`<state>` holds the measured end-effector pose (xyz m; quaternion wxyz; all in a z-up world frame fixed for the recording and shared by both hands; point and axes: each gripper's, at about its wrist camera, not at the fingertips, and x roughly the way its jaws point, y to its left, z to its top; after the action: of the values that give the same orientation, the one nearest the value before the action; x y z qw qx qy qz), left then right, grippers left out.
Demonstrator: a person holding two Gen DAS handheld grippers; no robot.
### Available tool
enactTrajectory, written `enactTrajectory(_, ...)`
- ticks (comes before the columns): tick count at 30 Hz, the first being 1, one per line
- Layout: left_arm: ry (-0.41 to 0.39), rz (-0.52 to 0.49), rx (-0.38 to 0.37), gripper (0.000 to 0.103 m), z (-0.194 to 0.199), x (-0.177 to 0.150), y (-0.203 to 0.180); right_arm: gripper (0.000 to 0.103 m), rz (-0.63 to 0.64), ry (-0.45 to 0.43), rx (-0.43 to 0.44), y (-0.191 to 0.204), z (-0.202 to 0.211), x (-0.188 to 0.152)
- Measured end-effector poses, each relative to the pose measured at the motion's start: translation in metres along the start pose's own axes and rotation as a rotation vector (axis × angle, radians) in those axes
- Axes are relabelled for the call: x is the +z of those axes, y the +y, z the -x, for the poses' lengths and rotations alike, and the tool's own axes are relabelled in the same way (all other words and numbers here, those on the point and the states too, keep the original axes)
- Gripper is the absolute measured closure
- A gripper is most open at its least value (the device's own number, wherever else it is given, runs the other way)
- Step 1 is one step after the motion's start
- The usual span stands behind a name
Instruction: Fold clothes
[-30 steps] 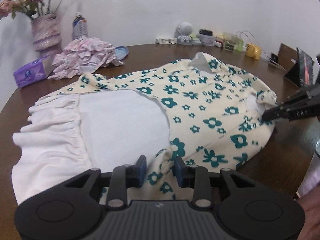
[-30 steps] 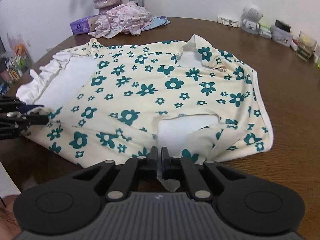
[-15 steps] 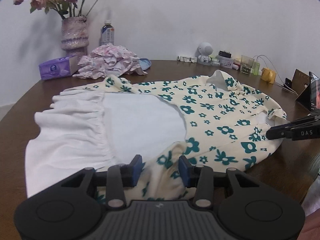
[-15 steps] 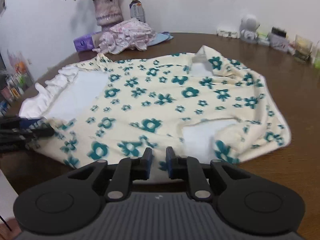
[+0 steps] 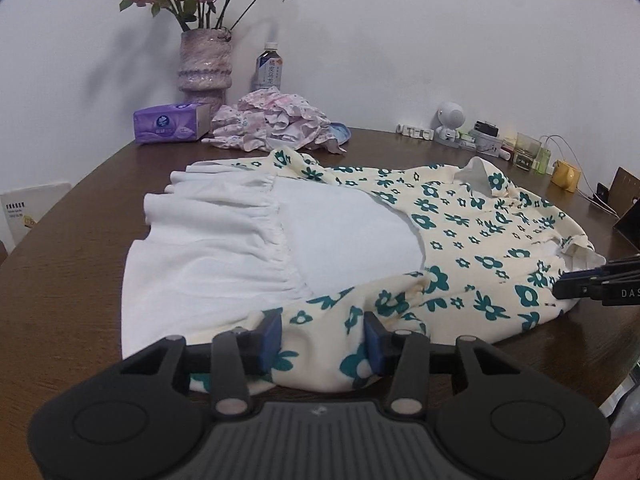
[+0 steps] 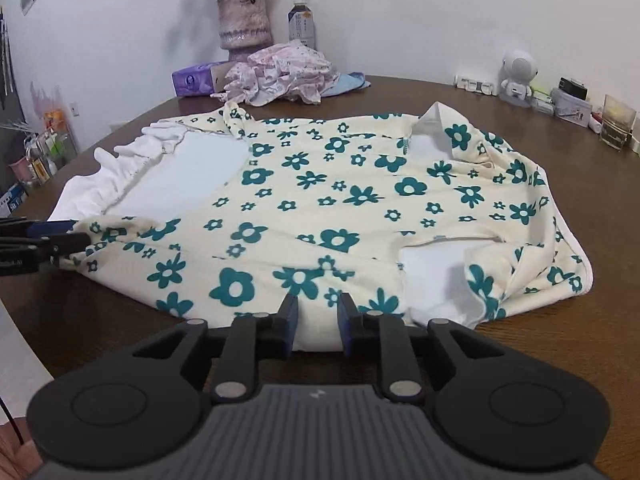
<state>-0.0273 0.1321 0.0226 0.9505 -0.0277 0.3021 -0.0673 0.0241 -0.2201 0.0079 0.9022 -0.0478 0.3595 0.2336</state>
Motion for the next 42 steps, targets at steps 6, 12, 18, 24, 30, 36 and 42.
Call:
enactTrajectory(6,-0.028,0.009,0.004,0.059,0.004,0.003,-0.001,0.083,0.003,-0.016,-0.003,-0.002,0.004,-0.005)
enactTrajectory(12,-0.053,0.022,0.008,0.052,0.006,0.004,0.000,0.078,0.004,-0.026,0.006,-0.002,0.008,-0.008)
enactTrajectory(18,-0.080,0.034,-0.013,0.032,-0.003,0.010,-0.017,0.065,-0.067,-0.185,0.001,-0.026,0.049,0.003)
enactTrajectory(24,-0.103,0.045,-0.035,0.032,-0.013,0.016,-0.034,0.060,-0.123,-0.195,-0.109,-0.058,0.043,0.010)
enactTrajectory(30,-0.099,0.068,-0.011,0.015,-0.021,0.012,-0.039,0.037,-0.107,-0.200,-0.130,-0.066,0.023,0.002)
enactTrajectory(36,-0.100,0.091,-0.007,0.005,-0.032,0.008,-0.048,0.010,-0.076,-0.234,-0.077,-0.056,0.019,-0.008)
enactTrajectory(42,-0.135,0.121,-0.013,0.003,-0.033,0.007,-0.050,0.001,-0.011,-0.300,-0.047,-0.041,0.019,-0.023)
